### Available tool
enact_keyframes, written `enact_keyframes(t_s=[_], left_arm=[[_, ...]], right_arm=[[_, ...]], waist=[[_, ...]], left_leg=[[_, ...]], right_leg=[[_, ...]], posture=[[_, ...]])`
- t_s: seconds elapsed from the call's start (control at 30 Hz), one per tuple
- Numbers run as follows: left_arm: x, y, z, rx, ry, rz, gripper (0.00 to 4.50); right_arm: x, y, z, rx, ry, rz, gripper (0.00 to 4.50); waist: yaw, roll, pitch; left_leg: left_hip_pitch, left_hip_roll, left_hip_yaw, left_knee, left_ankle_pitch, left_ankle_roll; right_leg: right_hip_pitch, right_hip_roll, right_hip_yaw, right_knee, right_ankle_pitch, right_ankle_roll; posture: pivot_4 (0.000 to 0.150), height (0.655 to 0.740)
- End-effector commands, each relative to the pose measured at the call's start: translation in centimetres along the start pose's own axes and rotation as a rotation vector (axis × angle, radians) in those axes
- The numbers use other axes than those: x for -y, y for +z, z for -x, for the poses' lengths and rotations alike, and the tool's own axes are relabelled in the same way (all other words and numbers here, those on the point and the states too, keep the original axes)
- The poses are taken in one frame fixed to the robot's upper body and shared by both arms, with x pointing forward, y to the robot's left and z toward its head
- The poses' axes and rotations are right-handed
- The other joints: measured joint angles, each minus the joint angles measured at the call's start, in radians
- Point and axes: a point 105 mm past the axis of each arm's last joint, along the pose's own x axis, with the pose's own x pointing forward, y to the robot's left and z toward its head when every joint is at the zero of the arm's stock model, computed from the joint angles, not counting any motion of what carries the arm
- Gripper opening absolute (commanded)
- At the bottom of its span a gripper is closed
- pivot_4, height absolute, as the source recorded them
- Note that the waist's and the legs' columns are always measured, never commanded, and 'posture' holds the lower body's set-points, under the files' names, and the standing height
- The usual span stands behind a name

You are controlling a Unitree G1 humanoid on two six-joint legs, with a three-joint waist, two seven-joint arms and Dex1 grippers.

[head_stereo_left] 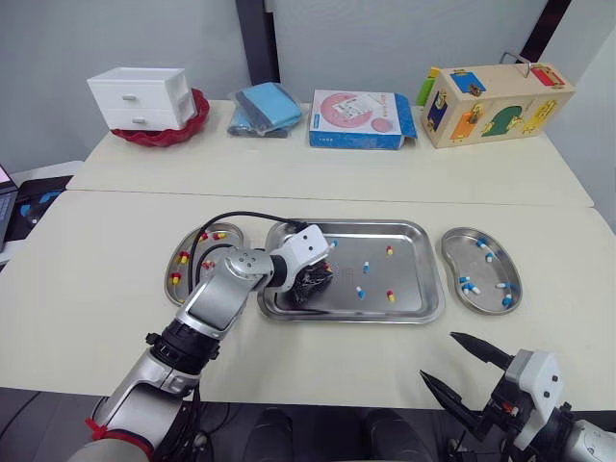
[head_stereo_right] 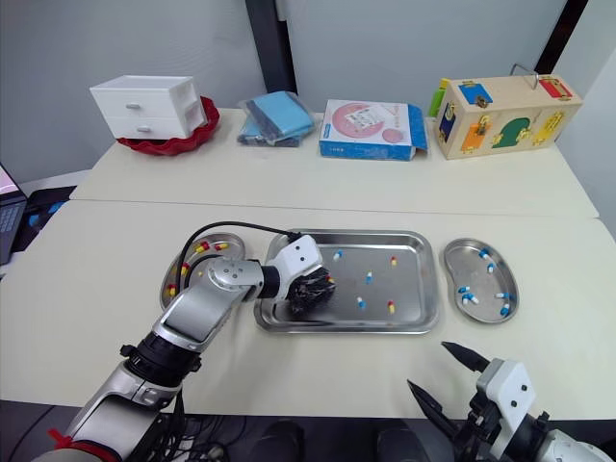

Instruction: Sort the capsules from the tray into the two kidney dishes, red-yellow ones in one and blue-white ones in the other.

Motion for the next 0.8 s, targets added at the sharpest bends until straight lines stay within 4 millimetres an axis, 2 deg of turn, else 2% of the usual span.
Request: enact_keyframes(t_s=[0.03,0.3,0.47,0.8], left_arm=[[-0.1,-0.8,-0.1,-0.041,0.015,0.006,0.41],[-0.4,-0.6,0.2,-0.020,0.007,0.029,0.41],[-0.9,0.3,1.2,0.045,-0.020,0.110,0.41],[-0.9,1.1,3.1,0.109,-0.100,0.134,0.41]], right_arm=[[-0.4,1.0,-0.2,0.025,0.013,0.021,4.50],[-0.5,1.3,-0.3,0.025,0.017,0.021,4.50],[-0.5,1.3,-0.3,0.024,0.023,0.026,4.50],[-0.6,1.1,-0.3,0.020,0.032,0.031,4.50]], waist=[[0.000,0.000,0.000],[0.000,0.000,0.000],[0.000,0.000,0.000],[0.000,0.000,0.000]], left_leg=[[0.000,0.000,0.000,0.000,0.000,0.000],[0.000,0.000,0.000,0.000,0.000,0.000],[0.000,0.000,0.000,0.000,0.000,0.000],[-0.001,0.000,0.000,0.000,0.000,0.000]], right_leg=[[0.000,0.000,0.000,0.000,0.000,0.000],[0.000,0.000,0.000,0.000,0.000,0.000],[0.000,0.000,0.000,0.000,0.000,0.000],[-0.001,0.000,0.000,0.000,0.000,0.000]], posture=[[0.150,0.7400],[0.150,0.7400],[0.150,0.7400],[0.150,0.7400]])
